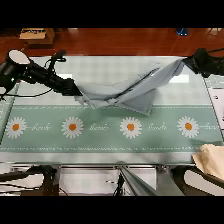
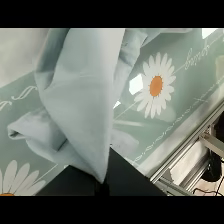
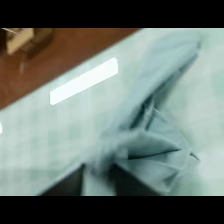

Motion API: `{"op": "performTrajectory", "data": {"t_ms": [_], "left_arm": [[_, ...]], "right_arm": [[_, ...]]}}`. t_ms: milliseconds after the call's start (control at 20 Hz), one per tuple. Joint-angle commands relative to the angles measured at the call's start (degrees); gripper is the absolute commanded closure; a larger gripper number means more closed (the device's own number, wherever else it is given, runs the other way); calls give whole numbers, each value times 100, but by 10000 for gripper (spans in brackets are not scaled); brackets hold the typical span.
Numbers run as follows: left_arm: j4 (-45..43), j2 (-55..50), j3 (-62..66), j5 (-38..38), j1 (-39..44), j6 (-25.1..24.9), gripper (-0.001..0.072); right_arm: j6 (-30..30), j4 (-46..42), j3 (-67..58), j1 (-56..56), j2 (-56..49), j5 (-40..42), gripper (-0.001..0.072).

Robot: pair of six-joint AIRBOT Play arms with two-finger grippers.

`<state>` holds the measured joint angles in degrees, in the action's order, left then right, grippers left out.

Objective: Fold the shirts.

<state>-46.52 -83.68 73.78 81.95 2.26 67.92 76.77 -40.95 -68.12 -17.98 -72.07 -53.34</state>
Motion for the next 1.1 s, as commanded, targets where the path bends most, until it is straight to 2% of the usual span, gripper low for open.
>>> {"op": "performTrajectory", "data": {"t_ms": [0, 100, 200, 250, 300, 400, 450, 600, 750, 900, 1050], "left_arm": [[4, -4, -22, -72, 50, 15, 684], [2, -7, -22, -105, 52, 17, 684], [2, -7, -22, -256, 52, 0, 684], [2, -9, -22, -319, 52, 0, 684], [2, -11, -22, -358, 52, 0, 684], [2, -17, -22, -354, 52, 0, 684], [2, -17, -22, -354, 50, -2, 684], [2, -17, -22, -352, 52, -72, 684], [4, -17, -22, -352, 50, -83, 684], [4, -17, -20, -348, 52, -83, 684], [4, -17, -20, -330, 50, -81, 684]], "right_arm": [[-313, -457, -144, -282, 0, -817, 326], [-396, -887, -186, -636, 210, -1690, 327], [-343, -2044, -170, -774, 374, -2634, 325], [-286, -2579, -59, -772, 431, -2894, 325], [-184, -2664, 212, -780, 509, -2909, 324], [-144, -2173, 979, -785, 599, -2610, 314], [-168, -1821, 1423, -787, 597, -2461, 274], [-260, -765, 2815, -787, 599, -1572, 262], [-800, 577, 3650, -741, 597, -734, 263], [-643, 614, 3753, -11, 533, 39, 263], [-138, 621, 3753, 942, 295, 1078, 263]]}}
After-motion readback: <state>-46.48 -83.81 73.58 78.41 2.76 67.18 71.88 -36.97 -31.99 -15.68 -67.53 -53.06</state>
